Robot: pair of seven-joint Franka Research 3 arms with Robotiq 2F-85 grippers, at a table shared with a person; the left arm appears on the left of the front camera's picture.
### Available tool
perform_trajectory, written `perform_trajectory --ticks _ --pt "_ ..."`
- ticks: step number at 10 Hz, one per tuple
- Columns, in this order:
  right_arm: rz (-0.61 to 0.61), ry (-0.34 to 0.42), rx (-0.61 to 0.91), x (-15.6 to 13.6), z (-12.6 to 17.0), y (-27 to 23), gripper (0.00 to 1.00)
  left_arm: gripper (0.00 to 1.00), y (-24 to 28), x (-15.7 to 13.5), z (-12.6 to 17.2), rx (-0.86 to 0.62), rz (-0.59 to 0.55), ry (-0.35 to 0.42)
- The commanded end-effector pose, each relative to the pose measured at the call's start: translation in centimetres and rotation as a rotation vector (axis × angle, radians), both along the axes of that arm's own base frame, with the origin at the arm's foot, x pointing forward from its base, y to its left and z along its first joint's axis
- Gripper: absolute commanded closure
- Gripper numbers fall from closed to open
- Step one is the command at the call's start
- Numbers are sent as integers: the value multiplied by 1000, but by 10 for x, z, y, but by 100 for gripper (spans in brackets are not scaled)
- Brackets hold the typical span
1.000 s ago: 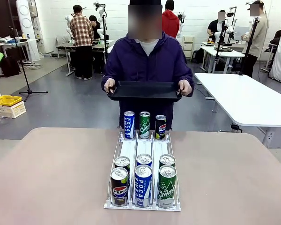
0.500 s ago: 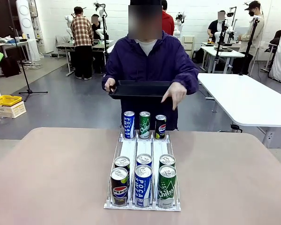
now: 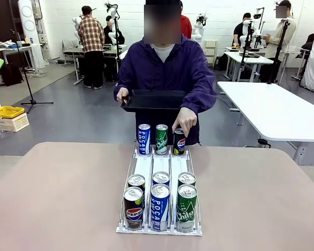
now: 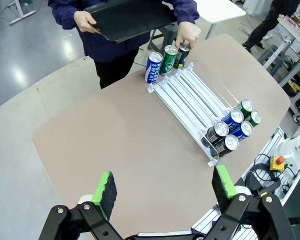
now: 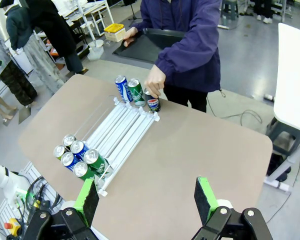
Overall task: Retrieve and hand over the desired beverage to the person.
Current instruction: Pick up a can of the same type that the person held from the Automatic Can Dispenser.
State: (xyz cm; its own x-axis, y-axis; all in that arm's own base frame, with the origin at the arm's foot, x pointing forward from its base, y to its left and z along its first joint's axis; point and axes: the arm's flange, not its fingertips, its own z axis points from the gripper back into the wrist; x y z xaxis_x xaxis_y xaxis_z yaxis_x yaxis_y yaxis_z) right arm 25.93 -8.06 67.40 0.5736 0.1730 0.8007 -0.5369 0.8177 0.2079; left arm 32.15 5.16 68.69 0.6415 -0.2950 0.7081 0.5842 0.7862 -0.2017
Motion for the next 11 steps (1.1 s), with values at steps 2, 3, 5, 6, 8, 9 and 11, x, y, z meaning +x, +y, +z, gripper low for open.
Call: perform_trajectory --ticks 2,3,5,6,8,9,11 --pt "2 -3 2 1 0 1 0 0 1 0 1 6 -14 -5" --pt "2 -3 2 1 0 1 0 0 1 0 1 6 -14 -5" --pt "2 -3 2 1 0 1 0 0 1 0 1 6 -14 -5" --pt "2 -3 2 1 0 1 0 0 1 0 1 6 -14 -5" --pt "2 -3 2 1 0 1 0 0 1 0 1 6 -14 -5" --pt "2 -3 2 1 0 1 0 0 1 0 1 6 -14 -5" --pt "2 -3 2 1 0 1 0 0 1 0 1 6 -14 -5"
